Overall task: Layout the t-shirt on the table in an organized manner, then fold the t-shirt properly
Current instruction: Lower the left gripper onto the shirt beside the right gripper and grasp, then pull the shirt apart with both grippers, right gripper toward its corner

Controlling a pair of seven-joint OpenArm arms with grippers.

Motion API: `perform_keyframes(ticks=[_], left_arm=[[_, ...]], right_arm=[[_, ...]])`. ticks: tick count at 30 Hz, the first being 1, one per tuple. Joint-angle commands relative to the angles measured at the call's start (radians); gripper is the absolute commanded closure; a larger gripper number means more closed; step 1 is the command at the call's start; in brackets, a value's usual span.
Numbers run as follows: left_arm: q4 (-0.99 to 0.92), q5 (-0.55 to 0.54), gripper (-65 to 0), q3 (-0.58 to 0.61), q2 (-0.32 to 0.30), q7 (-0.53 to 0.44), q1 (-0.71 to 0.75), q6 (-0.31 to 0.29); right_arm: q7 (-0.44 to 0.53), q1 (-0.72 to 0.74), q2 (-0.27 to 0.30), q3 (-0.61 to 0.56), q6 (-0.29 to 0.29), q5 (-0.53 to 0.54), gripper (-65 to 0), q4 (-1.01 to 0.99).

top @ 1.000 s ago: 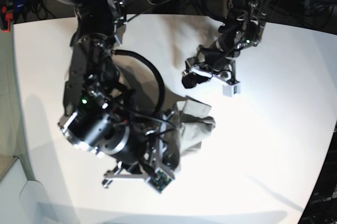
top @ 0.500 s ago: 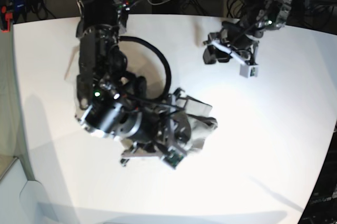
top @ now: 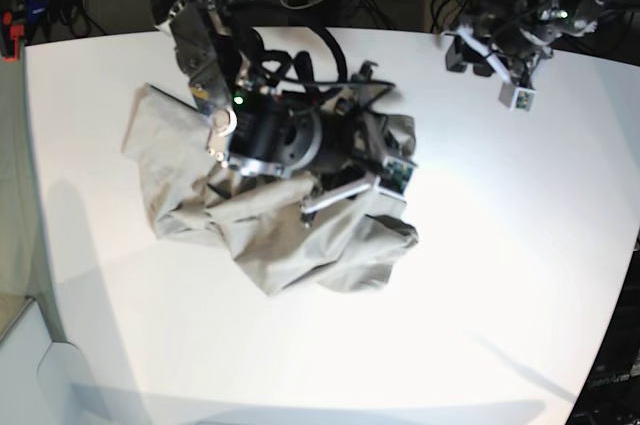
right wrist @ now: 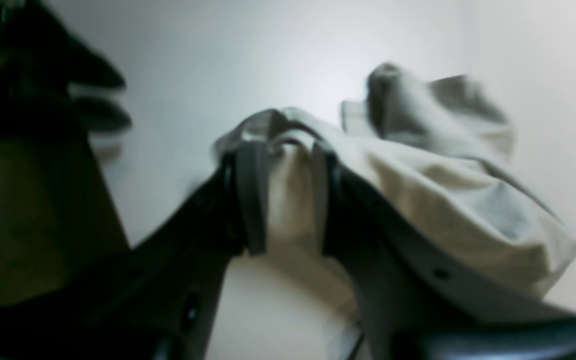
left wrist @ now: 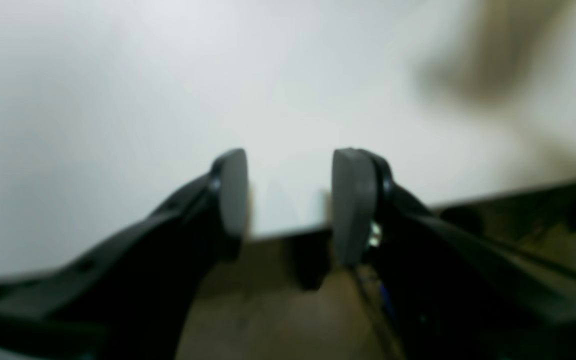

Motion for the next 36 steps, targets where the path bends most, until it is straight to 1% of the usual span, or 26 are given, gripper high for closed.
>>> perform_keyframes(ticks=[1, 4, 7, 9, 11, 12, 14, 16, 20, 23, 25, 27, 29, 30, 33, 36], left_arm=[[0.014, -0.007, -26.6, -0.005, -0.033, -0.016, 0.004, -0.009], [0.007, -0.007, -26.6, -0.005, -0.077, -0.016, 0.006, -0.009], [0.007, -0.007, -26.6, -0.005, -0.103, -0.016, 0.020, -0.009], [0.009, -0.007, -26.6, -0.022, -0.109, -0.016, 0.020, -0.009], [0.015, -0.017, -26.6, -0.050, -0.102, -0.016, 0.020, -0.009], [0.020, -0.018, -26.6, -0.059, -0.097, -0.019, 0.018, -0.009], [0.050, -0.020, -26.6, -0.073, -0.054, -0.022, 0.007, -0.009], [0.086, -0.020, -26.6, -0.097, 0.004, -0.016, -0.011, -0.009], [0.113, -0.020, -26.6, -0.102, 0.136, -0.016, -0.074, -0.009], [0.113, -0.020, -26.6, -0.099, 0.247, -0.014, -0.123, -0.009], [0.113, -0.018, -26.6, -0.099, 0.302, -0.014, -0.152, -0.009], [0.113, -0.018, -26.6, -0.099, 0.354, -0.014, -0.178, -0.009], [0.113, -0.018, -26.3, -0.099, 0.405, -0.014, -0.206, -0.004], [0.112, -0.018, -25.1, -0.099, 0.422, -0.014, -0.214, -0.004], [0.102, -0.012, -18.4, -0.099, 0.480, -0.014, -0.251, -0.006], [0.069, -0.007, -11.3, -0.099, 0.518, -0.014, -0.277, -0.001]], right_arm=[[0.024, 0.017, 0.000, -0.025, 0.014, 0.017, -17.7, 0.017], [0.024, 0.016, 0.021, -0.071, 0.014, 0.015, -17.7, 0.017], [0.024, 0.024, 0.037, -0.070, 0.014, 0.012, -17.7, 0.017], [0.026, 0.034, 0.055, -0.022, 0.014, 0.012, -17.7, 0.017], [0.043, 0.060, 0.063, 0.047, 0.014, 0.012, -17.7, 0.013], [0.056, 0.071, 0.077, 0.082, 0.014, 0.010, -17.7, 0.010], [0.087, 0.091, 0.109, 0.165, 0.014, 0.010, -17.7, 0.010], [0.113, 0.111, 0.144, 0.242, 0.014, 0.010, -17.7, 0.008], [0.145, 0.148, 0.192, 0.400, 0.014, 0.010, -16.8, -0.056], [0.170, 0.160, 0.210, 0.504, 0.014, 0.010, -10.7, -0.145], [0.195, 0.160, 0.224, 0.556, 0.014, 0.010, -6.7, -0.219], [0.228, 0.169, 0.233, 0.575, 0.014, 0.010, -4.9, -0.305], [0.268, 0.179, 0.249, 0.582, 0.014, 0.010, -4.6, -0.392], [0.285, 0.180, 0.253, 0.581, 0.014, 0.010, -4.4, -0.431], [0.342, 0.188, 0.259, 0.584, 0.014, 0.010, -4.4, -0.544], [0.380, 0.209, 0.259, 0.584, 0.014, 0.010, -4.4, -0.593]])
